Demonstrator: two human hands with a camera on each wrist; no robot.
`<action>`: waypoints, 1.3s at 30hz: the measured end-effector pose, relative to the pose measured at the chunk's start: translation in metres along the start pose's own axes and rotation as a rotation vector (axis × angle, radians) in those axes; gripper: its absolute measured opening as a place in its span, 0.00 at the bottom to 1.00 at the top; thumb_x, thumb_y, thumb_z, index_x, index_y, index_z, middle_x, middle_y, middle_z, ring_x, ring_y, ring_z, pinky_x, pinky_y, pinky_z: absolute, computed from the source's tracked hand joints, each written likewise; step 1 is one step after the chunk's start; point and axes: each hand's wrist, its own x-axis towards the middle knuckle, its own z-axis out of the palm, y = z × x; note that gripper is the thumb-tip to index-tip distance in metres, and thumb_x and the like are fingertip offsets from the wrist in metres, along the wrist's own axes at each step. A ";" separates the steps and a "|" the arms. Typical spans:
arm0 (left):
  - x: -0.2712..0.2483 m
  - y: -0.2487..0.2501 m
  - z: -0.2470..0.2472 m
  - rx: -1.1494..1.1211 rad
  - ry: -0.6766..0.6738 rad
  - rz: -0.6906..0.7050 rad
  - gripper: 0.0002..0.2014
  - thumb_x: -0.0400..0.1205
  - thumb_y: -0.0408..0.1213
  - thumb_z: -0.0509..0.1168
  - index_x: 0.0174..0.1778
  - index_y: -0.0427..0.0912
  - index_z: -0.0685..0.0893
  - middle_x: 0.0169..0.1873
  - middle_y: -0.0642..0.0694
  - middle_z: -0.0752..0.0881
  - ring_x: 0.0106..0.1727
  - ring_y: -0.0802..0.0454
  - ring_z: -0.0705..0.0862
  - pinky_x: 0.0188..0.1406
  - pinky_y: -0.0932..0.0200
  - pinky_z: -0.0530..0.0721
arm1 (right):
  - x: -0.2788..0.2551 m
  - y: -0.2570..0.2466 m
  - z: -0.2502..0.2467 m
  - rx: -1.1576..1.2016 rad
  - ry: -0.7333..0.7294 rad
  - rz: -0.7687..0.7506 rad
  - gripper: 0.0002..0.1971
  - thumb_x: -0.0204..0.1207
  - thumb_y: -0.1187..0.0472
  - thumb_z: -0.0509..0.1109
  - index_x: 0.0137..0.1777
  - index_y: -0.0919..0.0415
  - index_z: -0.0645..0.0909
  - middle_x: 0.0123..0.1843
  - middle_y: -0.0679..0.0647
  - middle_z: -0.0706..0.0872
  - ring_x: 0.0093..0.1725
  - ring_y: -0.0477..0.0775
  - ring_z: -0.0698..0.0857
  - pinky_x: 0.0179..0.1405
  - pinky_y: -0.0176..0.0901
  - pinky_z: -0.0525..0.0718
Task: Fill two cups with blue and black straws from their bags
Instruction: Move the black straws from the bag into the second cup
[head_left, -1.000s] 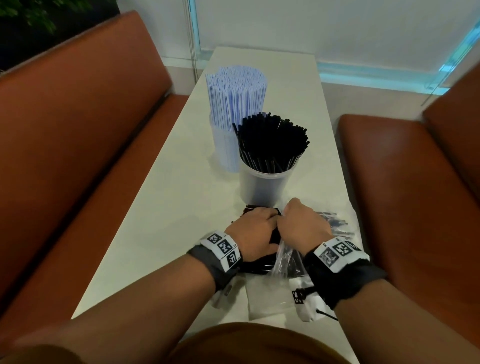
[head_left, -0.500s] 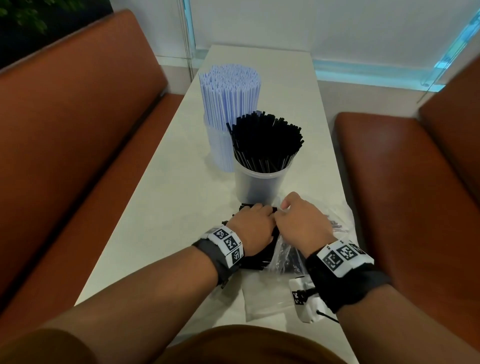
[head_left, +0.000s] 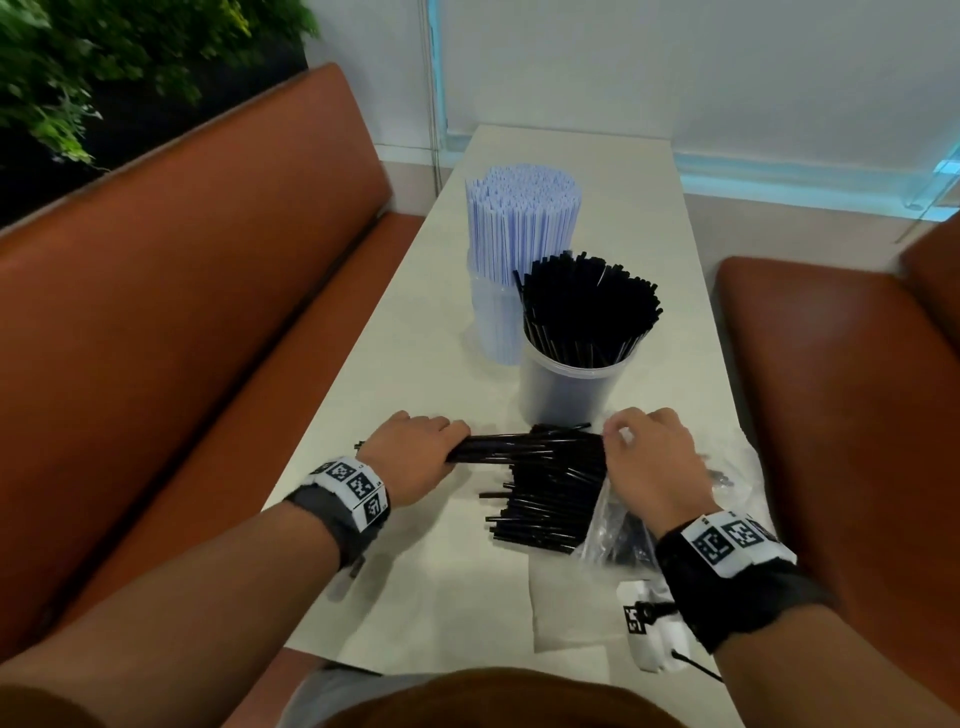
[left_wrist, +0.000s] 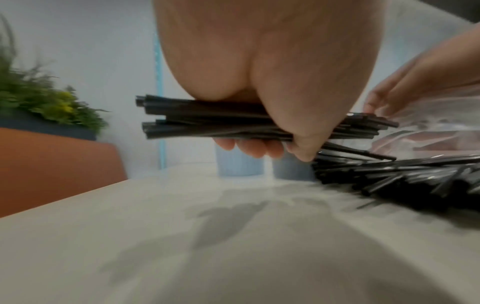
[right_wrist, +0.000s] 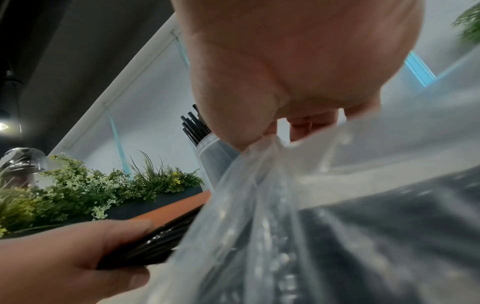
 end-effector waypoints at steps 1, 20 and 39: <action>-0.004 -0.004 0.000 -0.024 0.022 -0.024 0.11 0.87 0.48 0.58 0.64 0.52 0.74 0.49 0.51 0.84 0.47 0.47 0.84 0.49 0.52 0.72 | -0.001 -0.002 0.001 0.047 0.051 -0.026 0.12 0.82 0.43 0.57 0.58 0.40 0.81 0.57 0.48 0.73 0.61 0.53 0.75 0.57 0.53 0.77; 0.024 0.079 -0.058 -0.170 0.275 0.082 0.11 0.83 0.46 0.65 0.60 0.51 0.77 0.45 0.52 0.84 0.43 0.46 0.84 0.32 0.56 0.67 | -0.015 -0.044 -0.015 0.824 0.250 -0.165 0.21 0.79 0.44 0.61 0.37 0.49 0.92 0.35 0.48 0.92 0.40 0.48 0.90 0.41 0.34 0.84; 0.042 0.088 -0.143 -1.895 0.778 0.020 0.05 0.83 0.30 0.67 0.49 0.45 0.81 0.33 0.45 0.85 0.35 0.46 0.84 0.41 0.51 0.85 | -0.017 -0.059 -0.014 1.436 -0.234 0.390 0.34 0.86 0.34 0.55 0.66 0.67 0.81 0.60 0.66 0.90 0.60 0.65 0.90 0.65 0.62 0.85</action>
